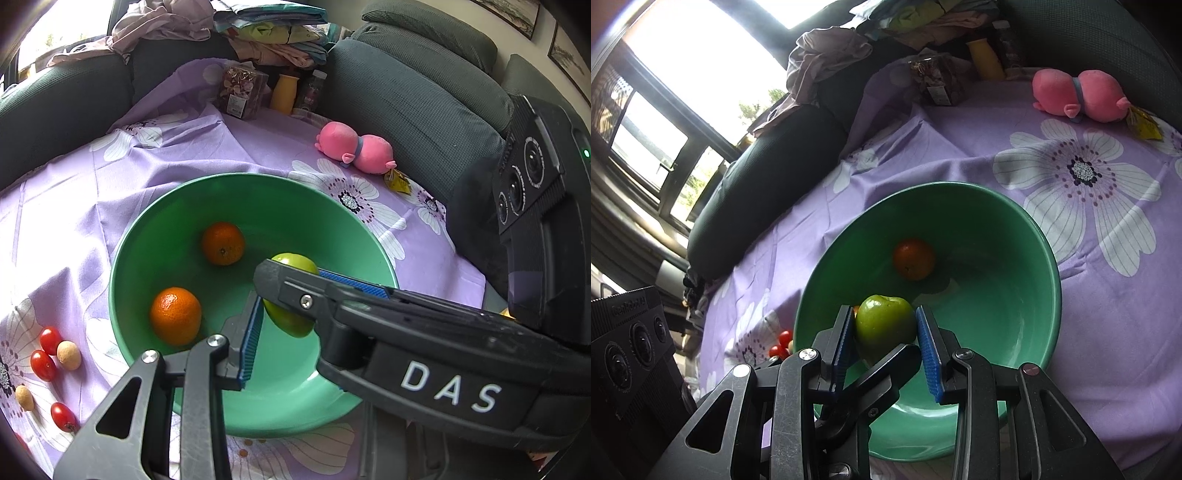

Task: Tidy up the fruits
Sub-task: 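Lower the green fruit into the bowl and open the right tool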

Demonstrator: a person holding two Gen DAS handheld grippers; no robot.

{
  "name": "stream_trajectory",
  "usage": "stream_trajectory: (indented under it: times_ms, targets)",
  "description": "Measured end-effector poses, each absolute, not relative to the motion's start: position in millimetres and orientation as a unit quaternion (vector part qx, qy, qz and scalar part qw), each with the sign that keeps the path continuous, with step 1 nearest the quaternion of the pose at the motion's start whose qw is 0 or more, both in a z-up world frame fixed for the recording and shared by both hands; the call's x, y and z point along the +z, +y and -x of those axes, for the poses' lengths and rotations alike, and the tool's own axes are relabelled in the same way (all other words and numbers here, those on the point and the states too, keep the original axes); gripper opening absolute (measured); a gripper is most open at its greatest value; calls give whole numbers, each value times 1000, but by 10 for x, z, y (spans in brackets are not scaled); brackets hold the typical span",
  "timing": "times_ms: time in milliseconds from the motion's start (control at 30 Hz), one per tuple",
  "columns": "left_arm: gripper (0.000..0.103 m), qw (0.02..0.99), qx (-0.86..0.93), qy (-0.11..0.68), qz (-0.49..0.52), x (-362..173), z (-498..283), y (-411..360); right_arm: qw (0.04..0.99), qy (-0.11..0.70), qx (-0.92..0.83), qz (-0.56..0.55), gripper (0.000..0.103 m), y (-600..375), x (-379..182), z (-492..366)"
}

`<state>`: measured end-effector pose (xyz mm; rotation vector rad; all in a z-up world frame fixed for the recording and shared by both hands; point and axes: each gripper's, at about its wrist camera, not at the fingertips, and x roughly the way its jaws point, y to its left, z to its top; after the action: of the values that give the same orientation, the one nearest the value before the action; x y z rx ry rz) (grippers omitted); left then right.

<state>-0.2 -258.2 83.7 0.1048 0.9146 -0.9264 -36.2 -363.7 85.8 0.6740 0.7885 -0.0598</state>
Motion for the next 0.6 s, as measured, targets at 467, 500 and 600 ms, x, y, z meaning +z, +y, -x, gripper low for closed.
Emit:
stream_trajectory:
  times_ms: [467, 500, 600]
  targets:
    - [32, 790, -432, 432, -45, 789, -4, -2612, 866, 385, -39, -317, 37, -3632, 818, 351]
    - [32, 790, -431, 434, -44, 785, -9, -2613, 866, 386, -39, -316, 37, -3633, 813, 351]
    - [32, 789, -430, 436, -42, 778, -15, -2613, 864, 388, -41, -317, 37, -3634, 816, 351]
